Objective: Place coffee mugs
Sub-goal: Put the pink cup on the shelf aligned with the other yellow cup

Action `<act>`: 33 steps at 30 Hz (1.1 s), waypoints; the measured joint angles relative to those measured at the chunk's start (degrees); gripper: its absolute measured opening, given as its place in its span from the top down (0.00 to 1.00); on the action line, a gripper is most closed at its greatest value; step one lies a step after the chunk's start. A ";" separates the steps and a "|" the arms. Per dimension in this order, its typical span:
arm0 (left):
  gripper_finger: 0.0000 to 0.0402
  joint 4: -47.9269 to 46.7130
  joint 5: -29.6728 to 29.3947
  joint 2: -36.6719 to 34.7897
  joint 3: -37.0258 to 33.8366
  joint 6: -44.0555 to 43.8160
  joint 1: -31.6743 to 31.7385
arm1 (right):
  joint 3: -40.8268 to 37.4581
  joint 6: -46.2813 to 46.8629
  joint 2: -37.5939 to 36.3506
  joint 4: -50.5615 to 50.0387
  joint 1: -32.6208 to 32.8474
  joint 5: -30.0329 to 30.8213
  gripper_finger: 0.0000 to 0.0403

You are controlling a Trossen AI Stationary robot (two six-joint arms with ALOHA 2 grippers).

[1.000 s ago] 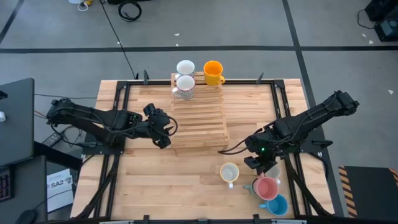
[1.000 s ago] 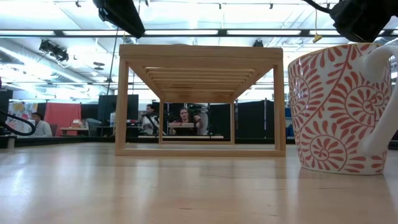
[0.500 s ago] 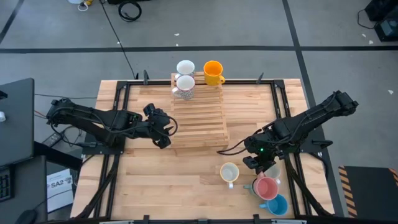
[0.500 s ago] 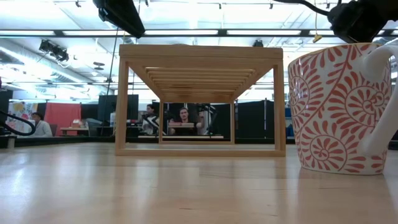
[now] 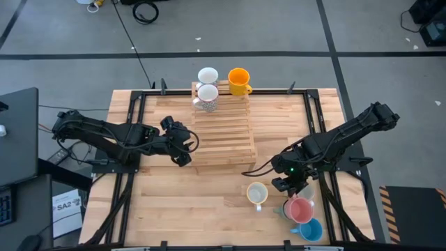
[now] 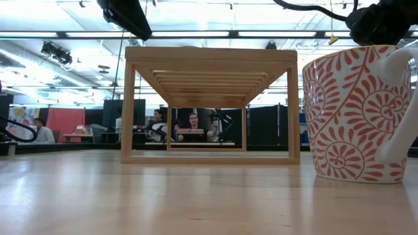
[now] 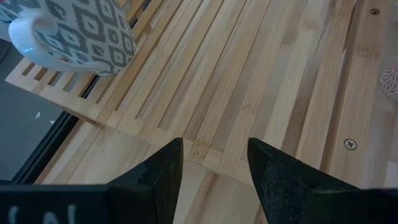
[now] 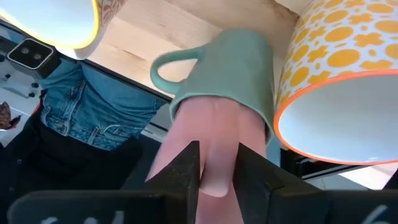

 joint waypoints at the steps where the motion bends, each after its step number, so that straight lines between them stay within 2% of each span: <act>1: 0.54 0.00 0.00 0.00 0.00 0.00 -0.01 | 0.00 0.00 0.00 0.03 0.00 0.00 0.80; 6: 0.54 0.00 0.00 -0.02 0.00 0.00 0.00 | 0.00 -0.08 0.00 -0.06 0.01 -0.17 0.85; 13: 0.54 -0.02 0.00 -0.02 0.00 0.00 -0.01 | 0.00 0.09 -0.02 -0.07 -0.05 -0.33 0.82; 21: 0.54 -0.02 0.00 -0.02 0.00 0.00 0.00 | -0.03 -0.16 -0.57 -0.30 -1.26 -2.07 0.85; 33: 0.54 -0.04 0.00 -0.02 0.00 0.00 0.00 | -0.04 -0.11 -7.10 -0.12 -5.84 -5.58 0.85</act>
